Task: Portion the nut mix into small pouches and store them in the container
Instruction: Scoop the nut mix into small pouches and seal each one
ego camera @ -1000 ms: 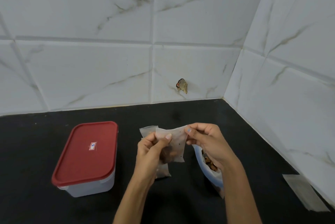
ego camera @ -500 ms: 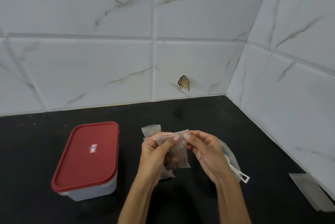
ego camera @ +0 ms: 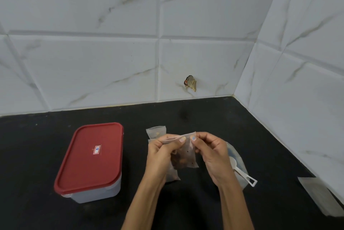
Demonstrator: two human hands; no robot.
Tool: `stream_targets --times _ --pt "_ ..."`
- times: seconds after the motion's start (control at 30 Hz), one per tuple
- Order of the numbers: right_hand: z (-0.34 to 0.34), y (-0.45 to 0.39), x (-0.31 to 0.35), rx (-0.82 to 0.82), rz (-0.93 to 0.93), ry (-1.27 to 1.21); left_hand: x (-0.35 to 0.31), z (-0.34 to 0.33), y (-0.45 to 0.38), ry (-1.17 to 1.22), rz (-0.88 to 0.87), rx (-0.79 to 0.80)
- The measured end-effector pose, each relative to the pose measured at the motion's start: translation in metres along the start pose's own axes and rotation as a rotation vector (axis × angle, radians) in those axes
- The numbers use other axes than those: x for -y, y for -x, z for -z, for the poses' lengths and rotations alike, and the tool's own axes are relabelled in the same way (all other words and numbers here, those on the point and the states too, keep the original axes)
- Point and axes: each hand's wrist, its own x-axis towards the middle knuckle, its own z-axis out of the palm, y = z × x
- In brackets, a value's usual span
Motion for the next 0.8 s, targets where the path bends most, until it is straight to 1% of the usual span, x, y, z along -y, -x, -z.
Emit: stream_targets --times 0.17,0.3,0.43,0.6,0.73,0.8 --pt "0.003 -0.003 -0.004 0.012 -0.121 -0.171 0.005 -0.005 -0.002 0.000 -0.021 -0.017" --pt "0.007 -0.001 -0.003 0.014 -0.112 -0.101 0.009 -0.007 -0.004 -0.040 -0.022 -0.022" --pt "0.009 -0.001 0.001 0.008 -0.093 -0.056 0.008 -0.011 -0.003 0.005 -0.021 0.002" --pt "0.010 0.001 -0.001 -0.078 -0.062 -0.016 0.005 -0.016 0.000 0.036 0.029 0.065" --pt "0.012 0.005 -0.003 -0.085 -0.054 -0.057 0.009 -0.017 0.002 -0.071 -0.012 0.034" --pt "0.011 0.006 -0.003 -0.092 -0.061 -0.096 0.010 -0.018 0.003 -0.080 -0.029 0.015"
